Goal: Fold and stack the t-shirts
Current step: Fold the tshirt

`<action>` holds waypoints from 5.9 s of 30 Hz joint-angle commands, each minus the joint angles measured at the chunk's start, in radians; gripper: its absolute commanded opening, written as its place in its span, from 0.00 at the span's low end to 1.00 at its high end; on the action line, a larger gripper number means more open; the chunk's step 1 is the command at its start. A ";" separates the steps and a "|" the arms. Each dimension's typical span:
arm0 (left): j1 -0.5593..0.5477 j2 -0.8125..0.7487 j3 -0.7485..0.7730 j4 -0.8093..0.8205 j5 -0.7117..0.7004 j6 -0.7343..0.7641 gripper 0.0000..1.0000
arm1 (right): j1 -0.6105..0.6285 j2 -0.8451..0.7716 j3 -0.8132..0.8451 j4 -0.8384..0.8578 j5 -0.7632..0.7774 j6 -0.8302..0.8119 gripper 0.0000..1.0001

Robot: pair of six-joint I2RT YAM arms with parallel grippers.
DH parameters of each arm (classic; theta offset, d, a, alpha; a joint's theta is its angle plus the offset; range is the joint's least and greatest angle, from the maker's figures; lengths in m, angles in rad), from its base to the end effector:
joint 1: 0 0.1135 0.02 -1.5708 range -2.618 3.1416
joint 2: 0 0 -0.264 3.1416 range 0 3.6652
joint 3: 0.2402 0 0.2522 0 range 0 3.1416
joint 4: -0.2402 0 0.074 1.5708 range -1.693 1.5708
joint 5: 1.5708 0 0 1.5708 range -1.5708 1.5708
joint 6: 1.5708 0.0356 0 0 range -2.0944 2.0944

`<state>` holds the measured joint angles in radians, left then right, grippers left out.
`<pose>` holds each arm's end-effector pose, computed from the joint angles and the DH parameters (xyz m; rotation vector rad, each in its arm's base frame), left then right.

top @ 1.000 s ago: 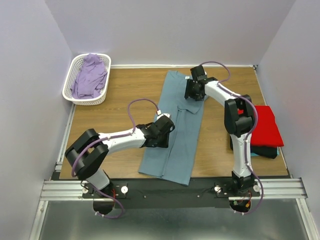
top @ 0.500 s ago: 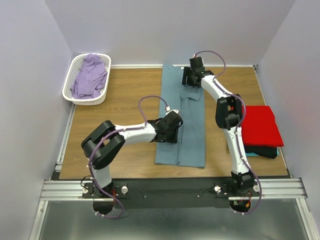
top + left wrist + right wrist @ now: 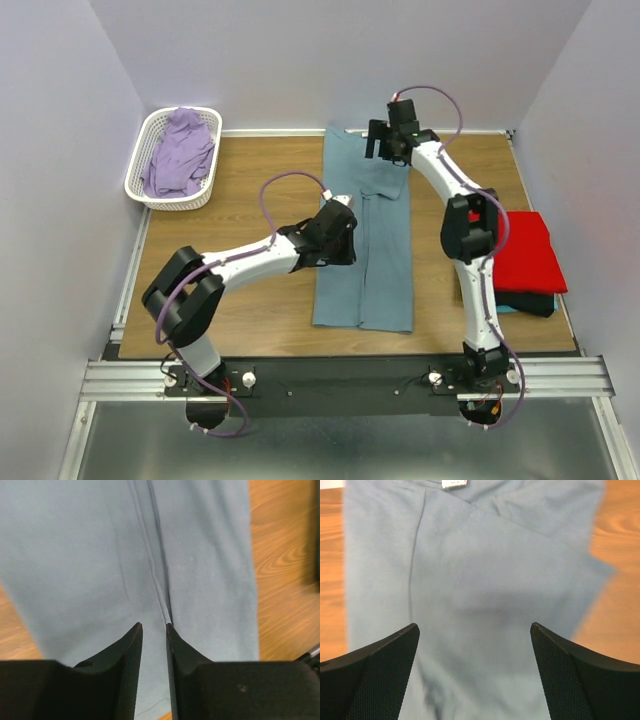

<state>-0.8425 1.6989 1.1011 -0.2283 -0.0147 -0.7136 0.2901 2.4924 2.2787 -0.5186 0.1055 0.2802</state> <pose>0.2428 -0.2715 0.2065 0.1550 2.5132 -0.6771 0.5413 0.1577 0.2066 0.0428 2.3038 0.1721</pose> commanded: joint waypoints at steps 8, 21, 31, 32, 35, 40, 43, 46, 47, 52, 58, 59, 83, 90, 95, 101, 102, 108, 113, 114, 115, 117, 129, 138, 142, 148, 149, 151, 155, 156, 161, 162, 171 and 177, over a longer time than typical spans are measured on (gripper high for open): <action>0.043 -0.223 -0.201 -0.046 -0.036 0.029 0.28 | 0.030 -0.694 -0.717 0.011 -0.049 0.194 0.93; 0.039 -0.364 -0.365 -0.094 0.010 0.043 0.25 | 0.267 -1.219 -1.444 0.003 -0.078 0.419 0.77; 0.005 -0.361 -0.423 -0.098 0.099 0.052 0.56 | 0.305 -1.342 -1.570 -0.161 -0.075 0.424 0.77; 0.003 -0.360 -0.423 -0.098 0.104 0.051 0.57 | 0.307 -1.345 -1.579 -0.164 -0.076 0.427 0.77; -0.004 -0.351 -0.422 -0.105 0.104 0.048 0.57 | 0.308 -1.346 -1.593 -0.164 -0.131 0.439 0.76; -0.015 -0.338 -0.425 -0.114 0.101 0.034 0.57 | 0.307 -1.362 -1.639 -0.181 -0.133 0.476 0.75; -0.023 -0.329 -0.432 -0.109 0.105 0.026 0.55 | 0.308 -1.386 -1.671 -0.185 -0.139 0.510 0.75; -0.032 -0.314 -0.441 -0.097 0.117 0.019 0.51 | 0.308 -1.389 -1.679 -0.196 -0.153 0.534 0.75; -0.035 -0.312 -0.443 -0.095 0.119 0.017 0.49 | 0.310 -1.394 -1.688 -0.198 -0.155 0.534 0.75; -0.047 -0.301 -0.468 -0.078 0.128 0.002 0.28 | 0.308 -1.419 -1.746 -0.199 -0.176 0.577 0.75; -0.049 -0.314 -0.491 -0.069 0.130 -0.010 0.09 | 0.308 -1.428 -1.774 -0.201 -0.175 0.603 0.57; -0.049 -0.314 -0.495 -0.071 0.130 -0.014 0.05 | 0.308 -1.426 -1.777 -0.201 -0.173 0.608 0.54; -0.047 -0.527 -0.462 -0.210 0.088 -0.086 0.00 | 0.308 -1.523 -1.647 -0.353 -0.138 0.620 0.16; -0.049 -0.524 -0.475 -0.201 0.097 -0.092 0.00 | 0.308 -1.506 -1.647 -0.342 -0.162 0.614 0.15; -0.047 -0.519 -0.520 -0.163 0.121 -0.103 0.00 | 0.308 -1.538 -1.708 -0.316 -0.179 0.622 0.28; -0.047 -0.501 -0.541 -0.141 0.128 -0.107 0.00 | 0.308 -1.552 -1.785 -0.264 -0.224 0.648 0.55; -0.047 -0.492 -0.544 -0.132 0.134 -0.107 0.00 | 0.308 -1.552 -1.798 -0.242 -0.231 0.654 0.56; -0.047 -0.484 -0.557 -0.121 0.140 -0.109 0.00 | 0.310 -1.535 -1.837 -0.161 -0.257 0.692 0.56; -0.047 -0.476 -0.563 -0.117 0.144 -0.109 0.00 | 0.313 -1.503 -1.881 -0.097 -0.268 0.711 0.52; -0.047 -0.473 -0.563 -0.115 0.145 -0.107 0.00 | 0.314 -1.498 -1.886 -0.093 -0.270 0.712 0.49; -0.047 -0.475 -0.564 -0.117 0.144 -0.107 0.00 | 0.316 -1.492 -1.889 -0.090 -0.268 0.712 0.47; -0.047 -0.478 -0.567 -0.115 0.147 -0.110 0.00 | 0.319 -1.492 -1.901 -0.090 -0.265 0.712 0.42; -0.102 -0.558 -0.630 -0.105 0.194 -0.195 0.00 | 0.394 -1.560 -1.842 -0.190 -0.290 0.685 0.01; -0.070 -0.541 -0.433 -0.218 0.032 -0.089 0.00 | 0.400 -1.472 -1.610 -0.268 -0.060 0.607 0.00; -0.012 -0.483 -0.339 -0.197 0.022 -0.041 0.00 | 0.400 -1.371 -1.498 -0.252 0.054 0.577 0.01; 0.072 -0.386 -0.235 -0.117 0.025 0.006 0.00 | 0.396 -1.200 -1.388 -0.135 0.236 0.560 0.01; 0.095 -0.372 -0.213 -0.105 0.025 0.015 0.00 | 0.391 -1.183 -1.375 -0.101 0.264 0.560 0.01; 0.120 -0.345 -0.190 -0.071 0.025 0.023 0.00 | 0.386 -1.146 -1.360 -0.066 0.278 0.557 0.01; 0.174 -0.259 -0.138 -0.025 0.022 0.031 0.00 | 0.362 -1.026 -1.280 -0.001 0.335 0.539 0.01; 0.196 -0.245 -0.126 -0.013 0.022 0.028 0.00 | 0.344 -1.011 -1.266 0.012 0.338 0.528 0.01; 0.253 -0.127 -0.042 0.046 0.035 0.032 0.00 | 0.276 -0.911 -1.200 0.078 0.323 0.498 0.01; 0.266 -0.105 -0.024 0.044 0.036 0.032 0.00 | 0.253 -0.879 -1.181 0.084 0.319 0.487 0.01; 0.313 0.070 0.126 0.046 0.044 0.023 0.00 | 0.167 -0.719 -1.062 0.140 0.283 0.439 0.00; 0.338 0.090 0.157 0.033 0.048 0.025 0.00 | 0.138 -0.693 -1.032 0.150 0.258 0.427 0.00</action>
<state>-0.5186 1.7844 1.2297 -0.2035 0.0360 -0.6994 0.4423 1.7905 1.2114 -0.4004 0.3676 0.7280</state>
